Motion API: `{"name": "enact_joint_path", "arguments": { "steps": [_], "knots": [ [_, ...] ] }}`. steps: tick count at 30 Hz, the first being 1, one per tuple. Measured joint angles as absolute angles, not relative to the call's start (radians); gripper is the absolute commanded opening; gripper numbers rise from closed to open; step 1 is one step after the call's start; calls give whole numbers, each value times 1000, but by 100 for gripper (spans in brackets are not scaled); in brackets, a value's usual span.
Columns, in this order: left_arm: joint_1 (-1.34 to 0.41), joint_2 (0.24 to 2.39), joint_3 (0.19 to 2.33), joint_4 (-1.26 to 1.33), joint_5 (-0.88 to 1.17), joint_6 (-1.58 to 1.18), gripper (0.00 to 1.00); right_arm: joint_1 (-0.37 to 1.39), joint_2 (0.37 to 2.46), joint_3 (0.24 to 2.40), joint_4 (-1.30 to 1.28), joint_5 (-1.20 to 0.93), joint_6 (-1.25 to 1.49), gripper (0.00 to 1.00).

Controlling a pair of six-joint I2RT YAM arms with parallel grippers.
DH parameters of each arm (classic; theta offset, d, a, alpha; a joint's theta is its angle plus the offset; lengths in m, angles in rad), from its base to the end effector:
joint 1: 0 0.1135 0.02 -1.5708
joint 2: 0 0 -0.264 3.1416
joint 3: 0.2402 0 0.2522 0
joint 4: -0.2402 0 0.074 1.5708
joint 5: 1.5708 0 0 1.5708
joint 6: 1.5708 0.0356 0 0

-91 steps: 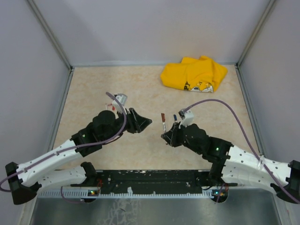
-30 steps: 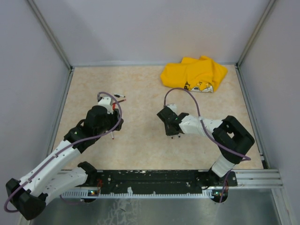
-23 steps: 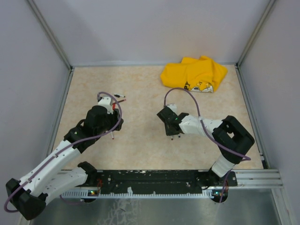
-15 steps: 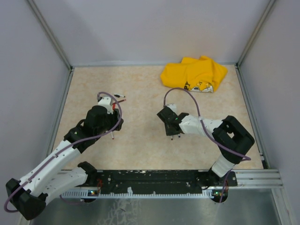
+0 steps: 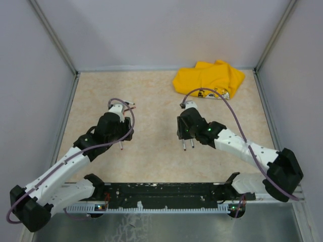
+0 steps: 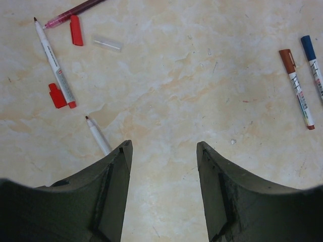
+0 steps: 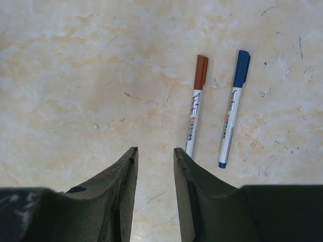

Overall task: Insert the pens into the pen caps
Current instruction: Place the pen at the center of the board, then pick up the pen from the center of the board.

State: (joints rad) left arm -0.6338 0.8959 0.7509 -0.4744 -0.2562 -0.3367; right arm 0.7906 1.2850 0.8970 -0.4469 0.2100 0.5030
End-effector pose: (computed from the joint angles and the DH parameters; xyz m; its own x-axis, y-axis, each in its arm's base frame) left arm 0.1620 -0.1079 0.2806 -0.5759 0.0266 -0.8171 0.2293 0.9646 -0.1301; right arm 0.1938 0.1853 0.2490 -0.7445 -0.0820 -0.6626 -0.2715 0.9439 0.1882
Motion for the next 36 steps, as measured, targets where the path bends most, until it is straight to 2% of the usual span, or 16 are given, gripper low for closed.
{"name": "enact_joint_path", "arguments": {
  "steps": [7,14,24,29,36],
  "knots": [
    [-619,985,776,-509,-297,-335,58,789,1143,813,-466,172,497,35],
    [-514,1085,839,-519,-302,-315,55,789,1102,738,-507,155,498,35],
    [-294,1251,875,-518,-201,-290,51,789,1067,701,-511,152,498,35],
    [-221,1340,936,-517,-154,-282,45,789,1063,686,-503,151,500,34],
    [-131,1505,1040,-519,-82,-273,43,789,1061,680,-502,141,501,34]
  ]
}}
